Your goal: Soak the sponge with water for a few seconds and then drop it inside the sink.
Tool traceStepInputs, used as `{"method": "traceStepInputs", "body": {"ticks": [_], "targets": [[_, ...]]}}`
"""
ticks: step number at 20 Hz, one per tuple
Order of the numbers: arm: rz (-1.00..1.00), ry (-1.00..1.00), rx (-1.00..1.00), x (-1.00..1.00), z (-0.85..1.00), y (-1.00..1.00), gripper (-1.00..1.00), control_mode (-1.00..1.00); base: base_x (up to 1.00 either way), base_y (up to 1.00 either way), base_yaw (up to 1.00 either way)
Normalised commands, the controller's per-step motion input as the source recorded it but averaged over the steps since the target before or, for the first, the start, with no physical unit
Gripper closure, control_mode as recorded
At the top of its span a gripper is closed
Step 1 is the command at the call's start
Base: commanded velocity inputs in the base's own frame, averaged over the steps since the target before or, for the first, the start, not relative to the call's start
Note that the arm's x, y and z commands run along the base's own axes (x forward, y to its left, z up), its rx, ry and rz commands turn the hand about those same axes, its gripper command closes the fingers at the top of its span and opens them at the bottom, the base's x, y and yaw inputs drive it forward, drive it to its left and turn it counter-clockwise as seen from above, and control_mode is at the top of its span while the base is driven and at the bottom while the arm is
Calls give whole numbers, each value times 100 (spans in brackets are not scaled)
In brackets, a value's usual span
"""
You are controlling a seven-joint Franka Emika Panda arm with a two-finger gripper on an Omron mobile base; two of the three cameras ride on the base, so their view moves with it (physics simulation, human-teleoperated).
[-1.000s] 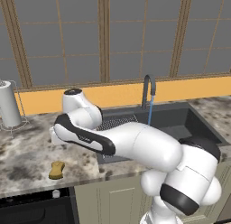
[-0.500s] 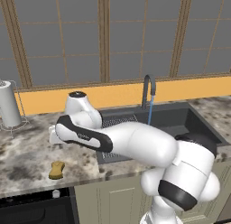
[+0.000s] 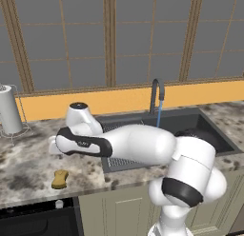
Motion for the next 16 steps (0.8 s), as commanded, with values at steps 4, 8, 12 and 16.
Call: {"method": "traceStepInputs", "body": {"ticks": [4, 8, 12, 16], "targets": [[0, 0, 0, -4, -2, 43, -100, -100, 0, 0, 0], [0, 0, 0, -6, 0, 30, -100, -100, 0, 0, 0], [0, 0, 0, 0, -5, 12, -100, -100, 0, 0, 0], [-1, 0, 0, -3, -7, 6, -100, -100, 0, 0, 0]]}}
